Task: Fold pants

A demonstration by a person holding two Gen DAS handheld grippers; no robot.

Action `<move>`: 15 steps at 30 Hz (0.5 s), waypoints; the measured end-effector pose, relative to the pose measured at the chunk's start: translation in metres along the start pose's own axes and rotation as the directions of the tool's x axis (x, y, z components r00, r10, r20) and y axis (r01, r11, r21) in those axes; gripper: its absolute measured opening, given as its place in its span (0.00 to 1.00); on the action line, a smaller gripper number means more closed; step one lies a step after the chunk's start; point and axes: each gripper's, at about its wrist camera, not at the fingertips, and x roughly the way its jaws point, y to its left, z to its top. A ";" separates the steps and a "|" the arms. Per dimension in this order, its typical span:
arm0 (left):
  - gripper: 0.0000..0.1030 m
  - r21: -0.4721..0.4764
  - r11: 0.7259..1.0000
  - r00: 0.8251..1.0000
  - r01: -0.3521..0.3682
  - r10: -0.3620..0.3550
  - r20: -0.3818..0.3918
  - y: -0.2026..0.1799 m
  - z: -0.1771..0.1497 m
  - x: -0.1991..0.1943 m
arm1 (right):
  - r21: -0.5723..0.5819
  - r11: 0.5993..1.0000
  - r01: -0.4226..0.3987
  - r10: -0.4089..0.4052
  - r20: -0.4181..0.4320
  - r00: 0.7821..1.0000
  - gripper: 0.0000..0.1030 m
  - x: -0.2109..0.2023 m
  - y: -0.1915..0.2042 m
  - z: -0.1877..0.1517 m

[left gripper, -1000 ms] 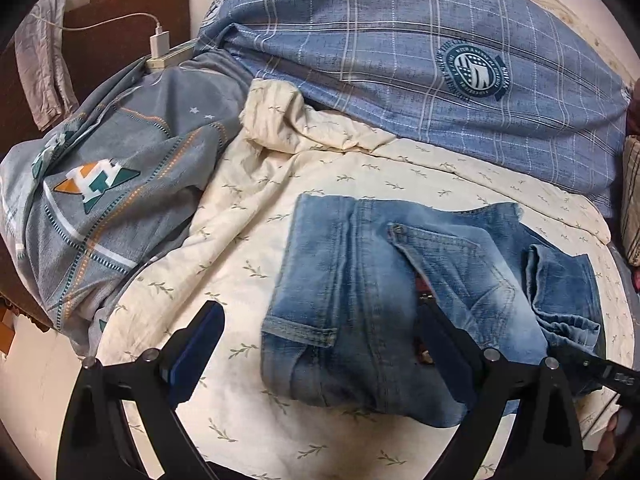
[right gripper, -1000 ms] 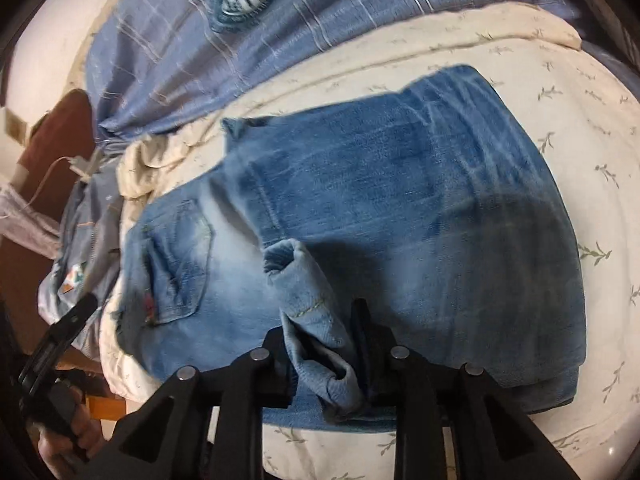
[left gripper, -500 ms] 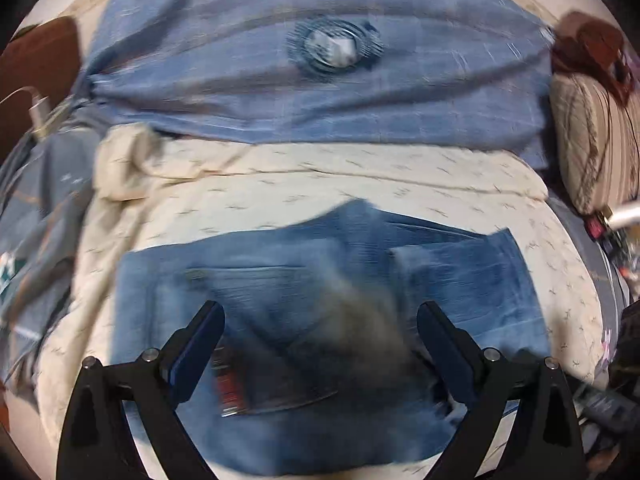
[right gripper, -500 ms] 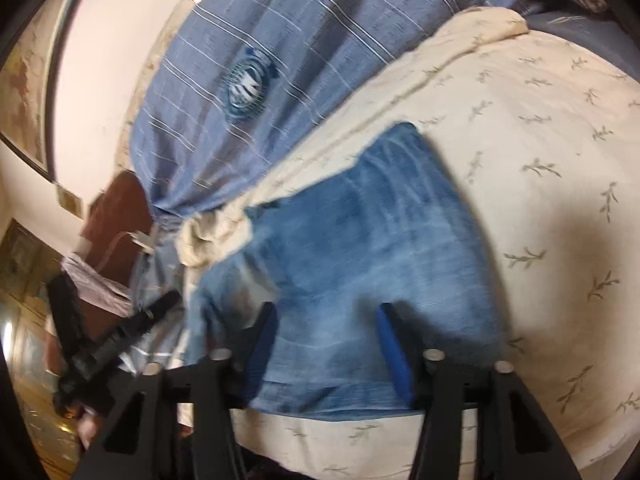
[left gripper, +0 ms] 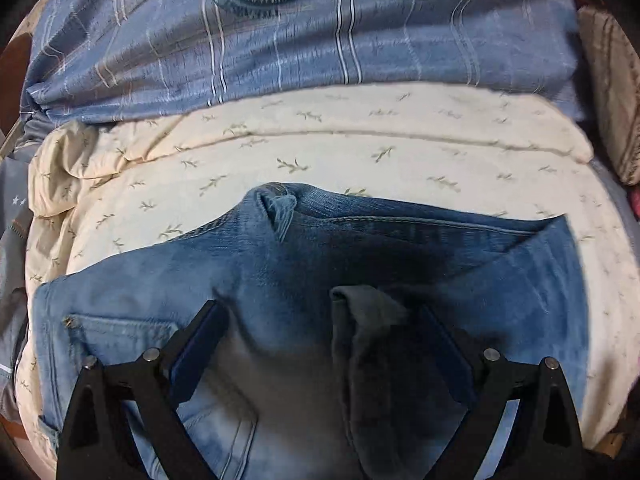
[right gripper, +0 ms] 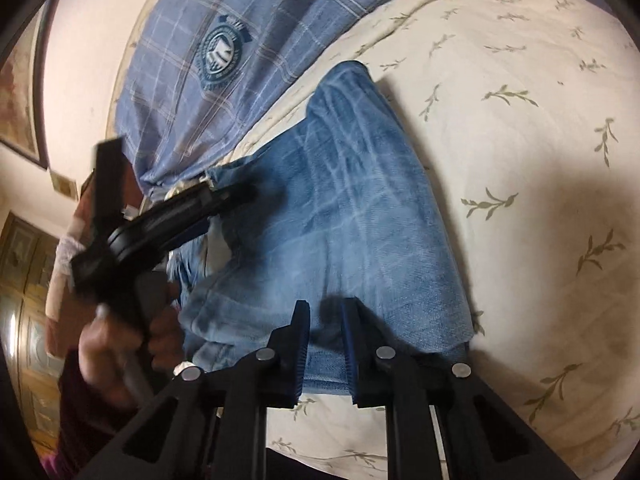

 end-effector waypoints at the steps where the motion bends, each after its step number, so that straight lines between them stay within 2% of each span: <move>1: 0.95 -0.005 1.000 1.000 -0.007 0.007 -0.008 -0.001 0.001 0.004 | -0.008 1.000 -0.001 0.001 -0.002 1.000 0.17 0.002 0.001 0.001; 5: 0.95 -0.011 1.000 1.000 -0.011 0.011 0.003 -0.001 0.002 -0.003 | -0.017 1.000 -0.015 0.015 -0.003 1.000 0.17 0.003 0.000 0.003; 8: 0.94 -0.021 0.999 0.999 0.043 -0.043 0.016 0.008 -0.006 -0.022 | -0.018 1.000 -0.012 0.012 0.003 1.000 0.18 0.001 0.004 0.005; 11: 0.94 -0.019 0.998 0.997 0.057 -0.056 0.059 0.021 -0.025 -0.049 | -0.108 0.994 0.016 -0.012 0.045 0.999 0.21 -0.001 0.024 0.005; 15: 0.94 0.011 1.000 0.999 0.027 -0.028 0.039 0.033 -0.054 -0.063 | -0.217 0.976 0.028 -0.007 0.097 0.995 0.22 0.000 0.052 0.000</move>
